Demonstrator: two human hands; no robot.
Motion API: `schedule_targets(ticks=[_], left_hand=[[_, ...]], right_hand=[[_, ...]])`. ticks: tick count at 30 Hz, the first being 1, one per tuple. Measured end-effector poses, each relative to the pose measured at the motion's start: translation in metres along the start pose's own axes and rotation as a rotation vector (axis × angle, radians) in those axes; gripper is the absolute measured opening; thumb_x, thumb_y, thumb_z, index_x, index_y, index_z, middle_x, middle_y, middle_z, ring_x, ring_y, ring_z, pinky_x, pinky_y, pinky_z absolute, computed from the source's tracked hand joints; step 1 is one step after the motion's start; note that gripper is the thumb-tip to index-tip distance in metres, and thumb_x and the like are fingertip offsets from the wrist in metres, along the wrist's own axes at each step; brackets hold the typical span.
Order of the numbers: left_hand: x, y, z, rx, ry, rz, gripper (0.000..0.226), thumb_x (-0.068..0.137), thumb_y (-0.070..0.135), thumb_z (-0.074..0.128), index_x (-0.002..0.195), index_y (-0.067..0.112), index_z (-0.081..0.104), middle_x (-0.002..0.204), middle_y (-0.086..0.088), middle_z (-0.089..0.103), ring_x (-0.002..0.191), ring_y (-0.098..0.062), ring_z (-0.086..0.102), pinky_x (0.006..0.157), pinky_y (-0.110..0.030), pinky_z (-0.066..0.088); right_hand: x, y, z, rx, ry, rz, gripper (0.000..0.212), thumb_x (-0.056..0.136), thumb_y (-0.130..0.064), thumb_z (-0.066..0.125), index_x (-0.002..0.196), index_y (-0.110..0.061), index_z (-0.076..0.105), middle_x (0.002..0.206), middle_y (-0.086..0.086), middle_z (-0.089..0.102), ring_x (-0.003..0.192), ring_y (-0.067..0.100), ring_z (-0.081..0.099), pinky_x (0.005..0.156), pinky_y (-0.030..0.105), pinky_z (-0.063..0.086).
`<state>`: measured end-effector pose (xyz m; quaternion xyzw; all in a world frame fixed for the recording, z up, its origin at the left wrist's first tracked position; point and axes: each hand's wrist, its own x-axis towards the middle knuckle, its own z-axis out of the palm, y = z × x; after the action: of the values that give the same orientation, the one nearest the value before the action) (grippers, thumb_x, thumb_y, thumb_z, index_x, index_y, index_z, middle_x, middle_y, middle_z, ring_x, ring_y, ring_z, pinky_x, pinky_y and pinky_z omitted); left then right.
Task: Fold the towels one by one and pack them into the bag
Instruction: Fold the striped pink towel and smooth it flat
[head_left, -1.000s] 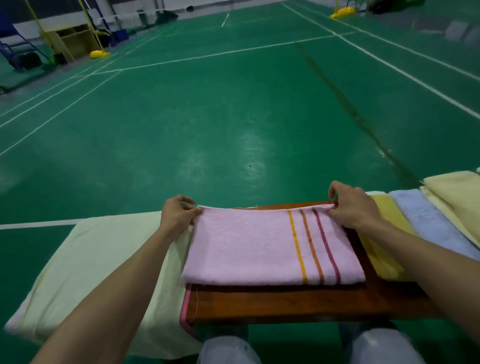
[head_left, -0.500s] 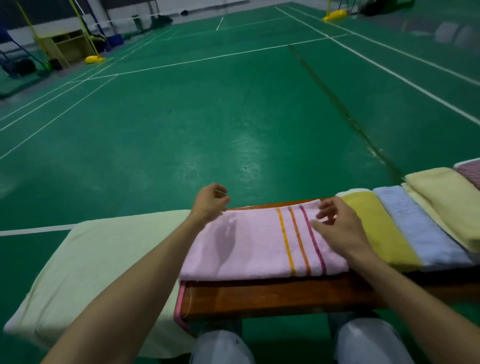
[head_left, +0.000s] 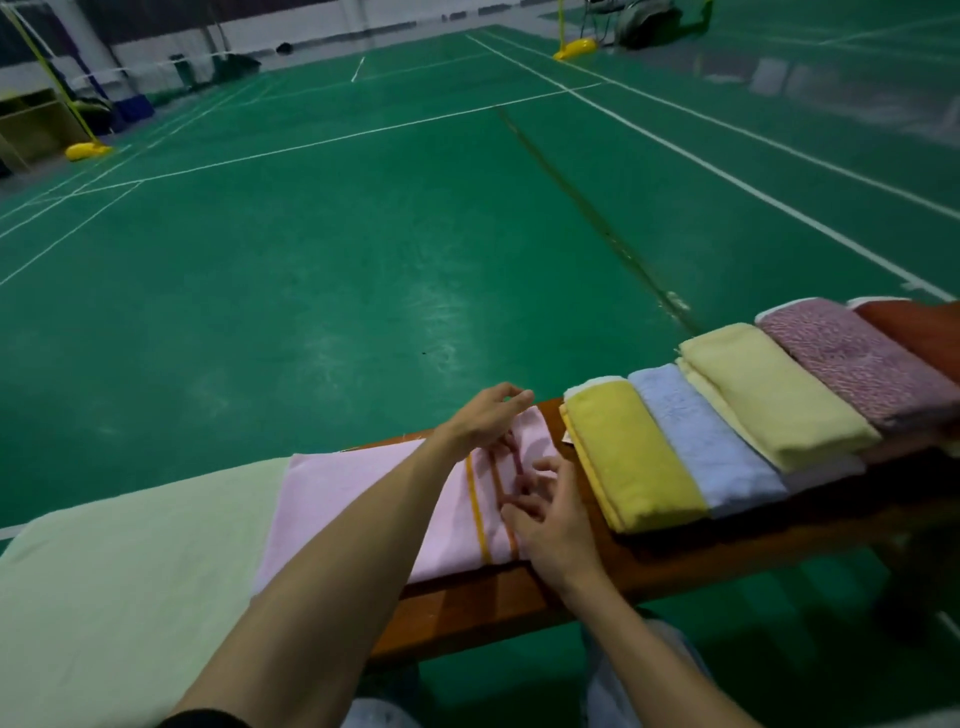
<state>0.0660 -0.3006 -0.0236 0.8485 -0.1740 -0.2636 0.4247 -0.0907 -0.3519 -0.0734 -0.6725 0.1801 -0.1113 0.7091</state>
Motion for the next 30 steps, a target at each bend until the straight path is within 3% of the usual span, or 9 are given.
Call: schedule_targets(ticks=[3, 6, 11, 17, 22, 25, 28, 30], left_hand=[[0.005, 0.008, 0.007, 0.043, -0.016, -0.017, 0.039, 0.100, 0.039, 0.046, 0.120, 0.007, 0.054, 0.115, -0.014, 0.057, 0.083, -0.022, 0.056, 0.068, -0.031, 0.049], [0.008, 0.014, 0.009, 0.126, -0.064, -0.050, 0.048, 0.098, 0.047, 0.045, 0.127, 0.008, 0.050, 0.125, -0.012, 0.054, 0.101, -0.025, 0.057, 0.085, -0.041, 0.051], [0.017, 0.021, 0.014, 0.306, -0.089, -0.032, 0.057, 0.095, 0.053, 0.047, 0.132, 0.010, 0.047, 0.132, -0.013, 0.052, 0.111, -0.025, 0.053, 0.093, -0.037, 0.045], [0.017, 0.020, 0.015, 0.304, -0.141, -0.044, 0.063, 0.095, 0.053, 0.046, 0.140, 0.009, 0.041, 0.144, -0.013, 0.044, 0.125, -0.027, 0.047, 0.104, -0.039, 0.041], [0.017, 0.011, 0.015, 0.435, -0.038, -0.025, 0.064, 0.084, 0.042, 0.070, 0.137, 0.017, 0.044, 0.130, -0.011, 0.056, 0.114, -0.025, 0.054, 0.096, -0.033, 0.044], [0.015, 0.007, 0.016, 0.433, 0.033, -0.019, 0.065, 0.077, 0.030, 0.078, 0.133, 0.020, 0.048, 0.118, -0.009, 0.060, 0.106, -0.025, 0.058, 0.093, -0.034, 0.049], [0.011, 0.007, 0.014, 0.292, 0.072, -0.053, 0.059, 0.073, 0.008, 0.071, 0.127, 0.016, 0.051, 0.095, -0.009, 0.064, 0.086, -0.023, 0.063, 0.080, -0.034, 0.054], [0.003, 0.009, 0.008, 0.158, 0.086, -0.068, 0.053, 0.074, -0.002, 0.063, 0.125, 0.011, 0.052, 0.081, -0.008, 0.060, 0.071, -0.020, 0.058, 0.065, -0.032, 0.049]], right_hand=[[0.001, 0.005, -0.001, -0.049, -0.014, -0.007, 0.052, 0.085, -0.001, 0.068, 0.122, -0.023, 0.039, 0.112, -0.003, 0.059, 0.102, 0.013, 0.066, 0.088, 0.031, 0.057], [0.000, 0.005, -0.002, -0.064, -0.010, -0.024, 0.050, 0.086, -0.006, 0.068, 0.123, -0.023, 0.039, 0.112, -0.005, 0.059, 0.102, 0.012, 0.065, 0.089, 0.031, 0.056], [-0.001, 0.004, -0.002, -0.080, -0.017, -0.039, 0.048, 0.088, -0.019, 0.070, 0.124, -0.024, 0.039, 0.111, -0.010, 0.059, 0.102, 0.009, 0.064, 0.087, 0.028, 0.057], [-0.002, 0.004, -0.002, -0.058, -0.010, -0.052, 0.045, 0.087, -0.019, 0.070, 0.121, -0.028, 0.041, 0.107, -0.011, 0.062, 0.100, 0.009, 0.065, 0.089, 0.031, 0.056], [-0.009, -0.001, -0.004, 0.037, 0.052, -0.086, 0.040, 0.087, -0.004, 0.066, 0.107, -0.033, 0.046, 0.106, -0.006, 0.060, 0.101, 0.013, 0.064, 0.084, 0.025, 0.055], [-0.019, -0.002, -0.010, 0.171, 0.151, -0.075, 0.041, 0.087, 0.002, 0.062, 0.107, -0.032, 0.048, 0.110, 0.000, 0.058, 0.094, 0.022, 0.069, 0.071, 0.031, 0.059], [-0.027, -0.001, -0.015, 0.199, 0.243, -0.045, 0.053, 0.083, 0.000, 0.062, 0.105, -0.045, 0.045, 0.117, 0.002, 0.054, 0.092, 0.032, 0.068, 0.064, 0.039, 0.061], [-0.030, -0.002, -0.016, 0.238, 0.239, 0.015, 0.053, 0.085, -0.001, 0.063, 0.106, -0.046, 0.042, 0.120, 0.000, 0.051, 0.087, 0.033, 0.070, 0.061, 0.042, 0.060]])
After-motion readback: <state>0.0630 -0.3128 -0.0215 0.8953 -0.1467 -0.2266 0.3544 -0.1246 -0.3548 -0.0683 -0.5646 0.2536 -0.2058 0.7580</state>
